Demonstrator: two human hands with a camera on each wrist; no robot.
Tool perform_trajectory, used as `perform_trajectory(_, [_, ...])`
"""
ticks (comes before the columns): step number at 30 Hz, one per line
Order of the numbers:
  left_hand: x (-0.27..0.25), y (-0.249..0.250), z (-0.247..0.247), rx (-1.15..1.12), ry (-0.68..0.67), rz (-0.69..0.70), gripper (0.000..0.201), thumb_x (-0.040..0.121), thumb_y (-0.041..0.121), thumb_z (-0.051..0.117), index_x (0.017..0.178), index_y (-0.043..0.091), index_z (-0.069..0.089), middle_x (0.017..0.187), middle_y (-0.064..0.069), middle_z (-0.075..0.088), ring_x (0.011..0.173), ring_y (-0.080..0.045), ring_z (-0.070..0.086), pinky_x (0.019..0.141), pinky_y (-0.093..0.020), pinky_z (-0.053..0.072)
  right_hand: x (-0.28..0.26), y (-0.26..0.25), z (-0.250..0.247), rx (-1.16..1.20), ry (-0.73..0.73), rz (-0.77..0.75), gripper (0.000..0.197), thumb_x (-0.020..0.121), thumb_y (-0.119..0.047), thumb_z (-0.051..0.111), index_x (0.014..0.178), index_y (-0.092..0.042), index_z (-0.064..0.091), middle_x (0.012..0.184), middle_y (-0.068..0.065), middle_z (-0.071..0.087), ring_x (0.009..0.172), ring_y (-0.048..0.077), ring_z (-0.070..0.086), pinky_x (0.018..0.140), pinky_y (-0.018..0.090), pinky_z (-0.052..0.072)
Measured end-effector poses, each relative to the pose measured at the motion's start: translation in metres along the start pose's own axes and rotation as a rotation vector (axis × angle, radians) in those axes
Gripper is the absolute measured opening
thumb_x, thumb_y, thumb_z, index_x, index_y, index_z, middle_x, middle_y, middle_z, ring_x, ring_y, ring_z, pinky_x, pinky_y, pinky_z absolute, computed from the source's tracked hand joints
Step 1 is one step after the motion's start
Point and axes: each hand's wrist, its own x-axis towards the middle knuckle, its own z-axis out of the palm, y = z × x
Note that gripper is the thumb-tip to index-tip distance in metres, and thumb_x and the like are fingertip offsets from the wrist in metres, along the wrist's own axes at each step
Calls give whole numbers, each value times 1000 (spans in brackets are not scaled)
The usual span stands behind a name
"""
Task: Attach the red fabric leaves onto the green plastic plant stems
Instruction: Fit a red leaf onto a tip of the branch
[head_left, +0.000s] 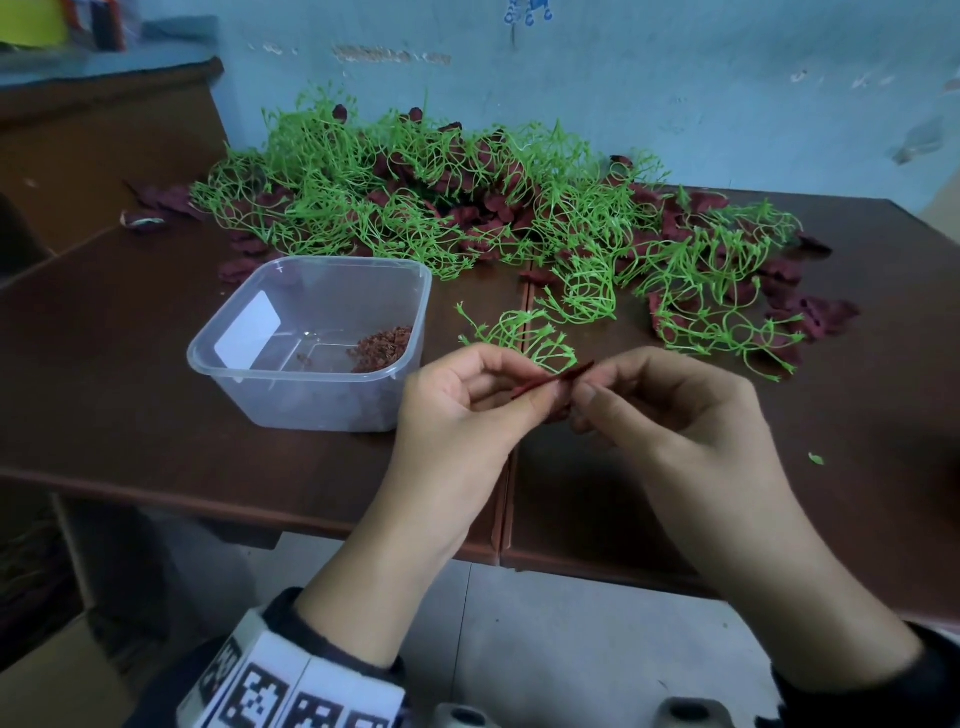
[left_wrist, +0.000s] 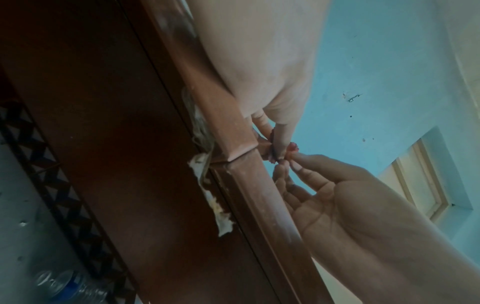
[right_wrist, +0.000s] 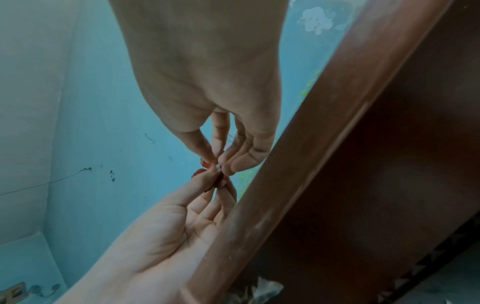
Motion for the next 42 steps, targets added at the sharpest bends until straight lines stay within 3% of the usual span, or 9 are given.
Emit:
perform_trajectory(3, [1, 1, -1, -6, 1, 1, 21, 77, -8, 78, 78, 12, 70, 82, -11, 76, 79, -17, 72, 75, -20, 58, 0, 1, 1, -1, 18, 39, 9, 89, -7, 70, 82, -11, 73, 74, 8, 73, 70, 13, 70, 68, 22, 55])
perform_trajectory(9, [-2, 3, 0, 8, -41, 18, 26, 58, 9, 83, 78, 9, 67, 79, -8, 76, 77, -16, 73, 77, -23, 60, 2, 2, 3, 90, 3, 117, 17, 92, -7, 65, 80, -9, 77, 74, 13, 74, 78, 25, 72, 83, 37, 58])
perform_trajectory(13, [-3, -1, -3, 165, -52, 95, 29, 69, -11, 84, 77, 13, 70, 76, -3, 76, 75, -16, 74, 74, -24, 60, 3, 1, 2, 252, 5, 325, 7, 78, -9, 73, 76, -6, 79, 76, 19, 74, 75, 26, 71, 72, 30, 60])
perform_trajectory(17, [-5, 1, -2, 237, -123, 113, 28, 71, -10, 85, 86, 12, 76, 84, -3, 79, 82, -17, 77, 77, -24, 60, 5, 0, -3, 406, 54, 510, 9, 66, -10, 72, 69, -3, 77, 76, 18, 75, 66, 18, 72, 61, 21, 59])
perform_trajectory(21, [-3, 1, -1, 219, -129, 88, 15, 83, 0, 79, 91, 13, 79, 86, -2, 80, 85, -15, 76, 82, -25, 60, 6, 3, -6, 394, 102, 462, 10, 72, -9, 70, 66, -7, 78, 71, 14, 73, 65, 16, 70, 62, 20, 59])
perform_trajectory(27, [-1, 2, 3, -67, -46, -96, 8, 90, -6, 68, 88, 2, 69, 74, -7, 74, 74, -11, 70, 72, -21, 60, 6, 6, -2, 360, 86, 389, 15, 91, -7, 64, 81, -3, 73, 70, 10, 69, 66, 14, 66, 63, 22, 55])
perform_trajectory(35, [2, -2, -3, -90, -43, -92, 19, 90, -7, 67, 104, 6, 70, 98, -14, 78, 90, -17, 71, 85, -24, 58, 5, 3, -2, 399, 74, 293, 7, 69, -8, 74, 75, -6, 78, 74, 16, 72, 72, 23, 68, 73, 28, 57])
perform_trajectory(39, [3, -4, -4, -47, -55, -63, 24, 91, -4, 68, 108, 12, 74, 97, -9, 79, 83, -7, 69, 74, -17, 52, 4, 4, -2, 347, 40, 240, 11, 66, -15, 76, 76, -12, 80, 74, 10, 73, 72, 19, 66, 70, 28, 54])
perform_trajectory(42, [3, -7, -4, -20, 0, -10, 19, 89, 1, 72, 104, 12, 77, 92, -7, 80, 74, -2, 67, 65, -13, 48, 2, 5, -2, 299, 19, 216, 15, 66, -20, 79, 79, -14, 80, 84, 8, 77, 86, 26, 72, 82, 46, 54])
